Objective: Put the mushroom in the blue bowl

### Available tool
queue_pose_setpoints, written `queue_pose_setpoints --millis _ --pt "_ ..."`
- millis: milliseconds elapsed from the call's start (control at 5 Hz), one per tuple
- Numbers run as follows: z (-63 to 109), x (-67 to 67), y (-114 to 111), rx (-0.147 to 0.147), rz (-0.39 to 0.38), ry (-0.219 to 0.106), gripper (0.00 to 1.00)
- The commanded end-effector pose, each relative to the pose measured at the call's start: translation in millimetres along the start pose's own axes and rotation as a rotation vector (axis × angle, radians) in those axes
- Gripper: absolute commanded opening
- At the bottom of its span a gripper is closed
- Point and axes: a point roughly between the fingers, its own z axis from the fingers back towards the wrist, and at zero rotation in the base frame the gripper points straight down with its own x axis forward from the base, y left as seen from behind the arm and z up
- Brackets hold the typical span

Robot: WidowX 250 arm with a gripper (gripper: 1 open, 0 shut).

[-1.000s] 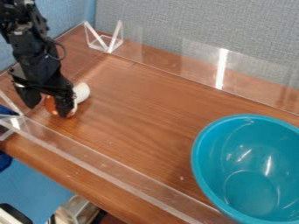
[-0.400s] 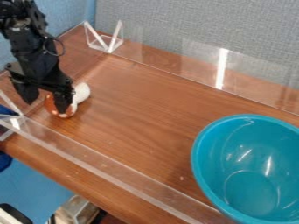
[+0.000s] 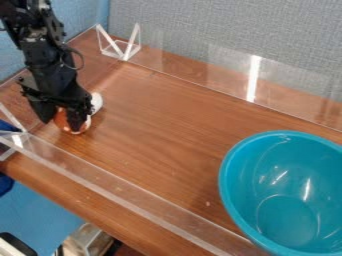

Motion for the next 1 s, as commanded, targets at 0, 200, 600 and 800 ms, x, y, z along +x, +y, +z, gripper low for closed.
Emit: queue_pose_setpoints --millis 0,200,600,800 --pt "7.7 10.9 0.5 0.016 -0.008 -0.038 0.0" --pt "11.2 10.8 -1.1 0.014 -0.01 -0.041 0.0" --pt "17.2 10.8 -3.9 0.012 -0.014 -0.045 0.0" --pt "19.6 10.7 -5.2 0.01 -0.015 -0.047 0.0"
